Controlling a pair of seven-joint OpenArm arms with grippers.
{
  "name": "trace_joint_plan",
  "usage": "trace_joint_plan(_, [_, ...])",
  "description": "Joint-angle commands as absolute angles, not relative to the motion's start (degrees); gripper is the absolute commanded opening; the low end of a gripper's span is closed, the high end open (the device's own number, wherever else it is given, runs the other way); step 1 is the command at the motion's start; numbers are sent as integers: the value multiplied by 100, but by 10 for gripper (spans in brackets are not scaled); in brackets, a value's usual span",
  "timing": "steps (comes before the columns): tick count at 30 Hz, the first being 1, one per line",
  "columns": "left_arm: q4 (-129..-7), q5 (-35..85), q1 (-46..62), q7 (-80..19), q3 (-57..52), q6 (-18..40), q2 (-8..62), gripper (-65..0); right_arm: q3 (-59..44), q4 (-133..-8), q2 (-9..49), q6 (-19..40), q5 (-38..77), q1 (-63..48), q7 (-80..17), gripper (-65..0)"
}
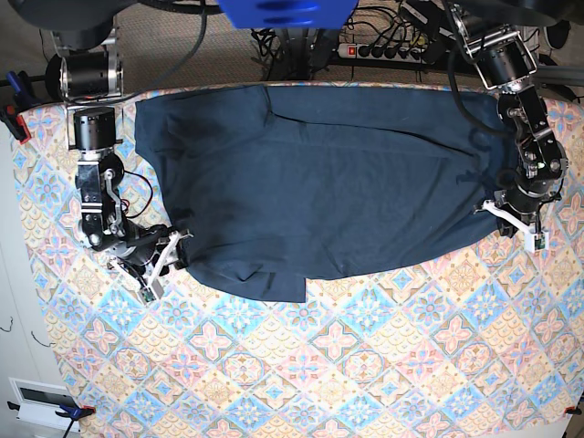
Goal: Layout the t-shirt on the table in an organized manner, then fold the t-shirt properly
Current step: 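Lift the folded edge with both grippers and fold it toward the collar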
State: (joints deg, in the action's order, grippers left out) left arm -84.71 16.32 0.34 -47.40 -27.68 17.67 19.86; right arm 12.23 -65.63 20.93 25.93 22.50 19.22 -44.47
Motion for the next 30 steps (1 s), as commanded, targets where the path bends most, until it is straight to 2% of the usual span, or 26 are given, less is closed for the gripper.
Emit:
trace_joint_plan(1, [-8558,1666,-48,-4637,-2791,1763,2088,-650,1174,-6642,2149,2624,2316,2088,-4409,-365])
trace_joint_plan(3, [-8558,1666,-48,-4637,-2791,1763,2088,-650,1182,-6633,2149,2624,2308,2088,-4444,-328])
trace_joint_plan(15, [-8558,1666,-48,-4637,-2800,1763,1947,-650,1218,-5578,2018,2624,2299,2185,-4374,-329])
trace_joint_plan(22, [-8558,1666,-48,-4637,-2800,1763,1938,-650,1226,-5648,1833,2624,2308,2202,-4400,-430])
trace_joint_plan(30, [-8558,1666,-48,-4637,-2800,1763,1938,-650,1631,-5640,1833,2624,2308,2202,-4382,-439])
